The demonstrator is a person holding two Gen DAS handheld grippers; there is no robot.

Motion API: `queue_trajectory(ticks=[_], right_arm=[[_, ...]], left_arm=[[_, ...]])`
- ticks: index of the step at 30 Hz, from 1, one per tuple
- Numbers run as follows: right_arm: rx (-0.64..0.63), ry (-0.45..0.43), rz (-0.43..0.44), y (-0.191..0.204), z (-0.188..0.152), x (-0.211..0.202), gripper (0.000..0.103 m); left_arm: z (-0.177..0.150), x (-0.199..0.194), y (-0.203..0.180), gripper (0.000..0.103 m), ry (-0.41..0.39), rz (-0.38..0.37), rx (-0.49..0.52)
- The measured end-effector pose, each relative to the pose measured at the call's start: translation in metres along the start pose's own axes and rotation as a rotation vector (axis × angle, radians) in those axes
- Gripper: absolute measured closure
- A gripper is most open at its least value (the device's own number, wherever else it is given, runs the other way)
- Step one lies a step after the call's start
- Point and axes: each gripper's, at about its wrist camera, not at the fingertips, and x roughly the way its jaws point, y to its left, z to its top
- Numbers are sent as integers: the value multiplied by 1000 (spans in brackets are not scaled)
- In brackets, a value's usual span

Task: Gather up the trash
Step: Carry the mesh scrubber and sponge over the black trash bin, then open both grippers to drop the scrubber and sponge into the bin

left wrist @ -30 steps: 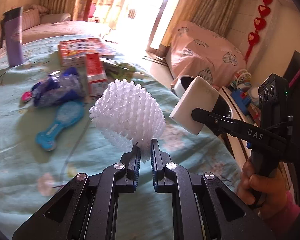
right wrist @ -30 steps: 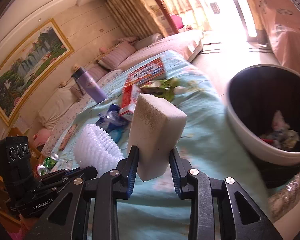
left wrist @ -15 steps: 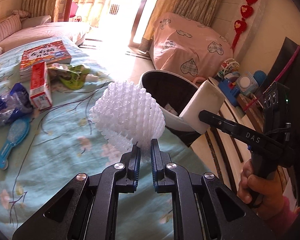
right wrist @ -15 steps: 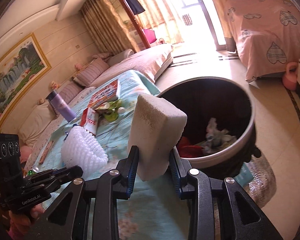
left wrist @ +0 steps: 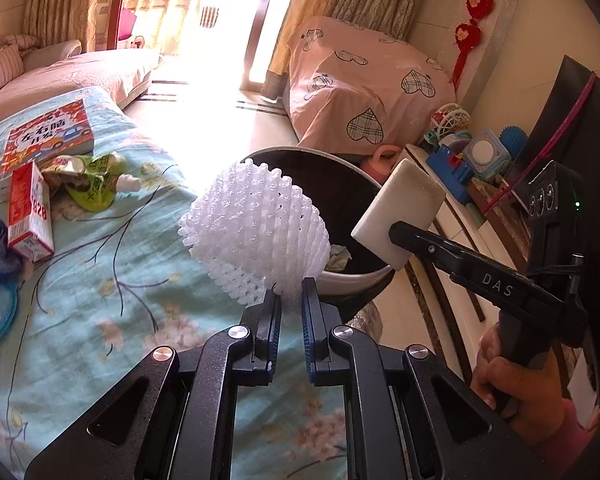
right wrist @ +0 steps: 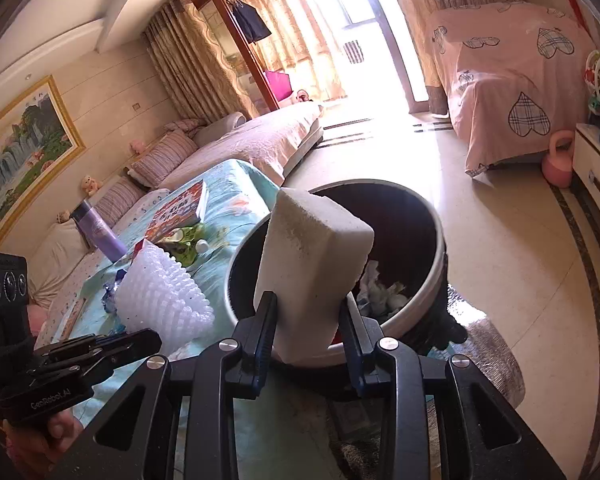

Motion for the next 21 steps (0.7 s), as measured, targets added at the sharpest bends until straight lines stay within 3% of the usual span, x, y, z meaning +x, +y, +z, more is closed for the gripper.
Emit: queue_trajectory(ticks=[21], right_arm=[[-48, 54, -44, -16, 20, 22, 69]], left_arm=[[37, 50, -13, 94, 53, 29, 16]])
